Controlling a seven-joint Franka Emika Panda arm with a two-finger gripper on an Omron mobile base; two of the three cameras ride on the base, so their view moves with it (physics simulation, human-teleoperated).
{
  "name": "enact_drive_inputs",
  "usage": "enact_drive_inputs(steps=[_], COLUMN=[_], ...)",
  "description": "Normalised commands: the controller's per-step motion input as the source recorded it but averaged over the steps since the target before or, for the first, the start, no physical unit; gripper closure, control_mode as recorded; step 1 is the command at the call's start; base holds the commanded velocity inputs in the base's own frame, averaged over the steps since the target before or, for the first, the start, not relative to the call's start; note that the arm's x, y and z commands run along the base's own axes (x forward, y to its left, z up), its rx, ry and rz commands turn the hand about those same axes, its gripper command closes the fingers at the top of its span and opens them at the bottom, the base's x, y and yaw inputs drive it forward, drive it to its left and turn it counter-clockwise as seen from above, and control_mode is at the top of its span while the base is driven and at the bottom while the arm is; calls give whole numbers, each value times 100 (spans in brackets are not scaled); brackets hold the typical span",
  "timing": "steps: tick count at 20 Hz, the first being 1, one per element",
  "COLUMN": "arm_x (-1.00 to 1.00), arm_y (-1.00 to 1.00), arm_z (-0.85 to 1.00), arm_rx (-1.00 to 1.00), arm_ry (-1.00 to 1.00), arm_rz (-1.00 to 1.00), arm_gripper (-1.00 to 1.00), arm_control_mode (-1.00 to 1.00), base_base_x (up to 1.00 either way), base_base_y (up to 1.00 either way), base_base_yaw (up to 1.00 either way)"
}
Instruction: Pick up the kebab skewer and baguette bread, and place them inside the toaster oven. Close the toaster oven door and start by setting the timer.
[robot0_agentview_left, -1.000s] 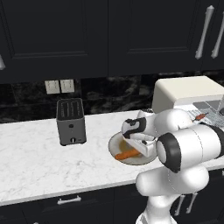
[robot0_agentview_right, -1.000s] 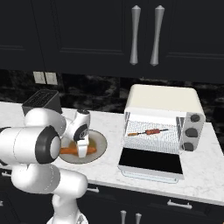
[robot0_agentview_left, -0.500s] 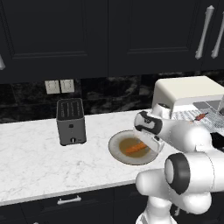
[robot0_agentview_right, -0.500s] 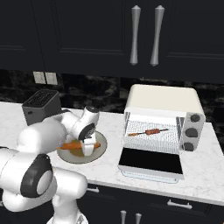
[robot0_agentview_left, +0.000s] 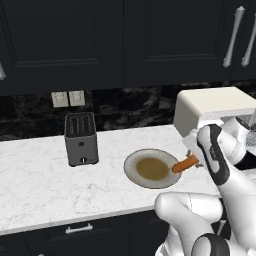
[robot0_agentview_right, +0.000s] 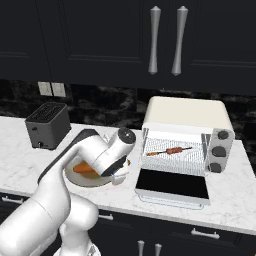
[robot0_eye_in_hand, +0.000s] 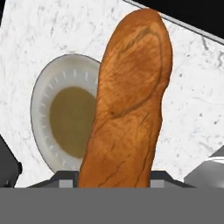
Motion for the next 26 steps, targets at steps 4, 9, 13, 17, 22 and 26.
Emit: enact_drive_inputs(steps=[4,9,13,17,22,26], arm_x=[23,32,25,28,17,31], arm_y=[-100,-100,-100,-100,-97,-74], arm_z=[78,67,47,19,-23,-26], arm_rx=[0,0,0,0,0,1], arm_ry=[-10,-3,0,0,2,6], arm_rz=[0,0,0,0,0,0], arm_gripper=[100,100,100,100,100,100], arm_control_mode=[-100,-100,-100,-100,-100,-100], base_base_x=[0,0,0,0,0,0], base_base_y=[0,0,0,0,0,0], base_base_yaw=[0,0,0,0,0,0])
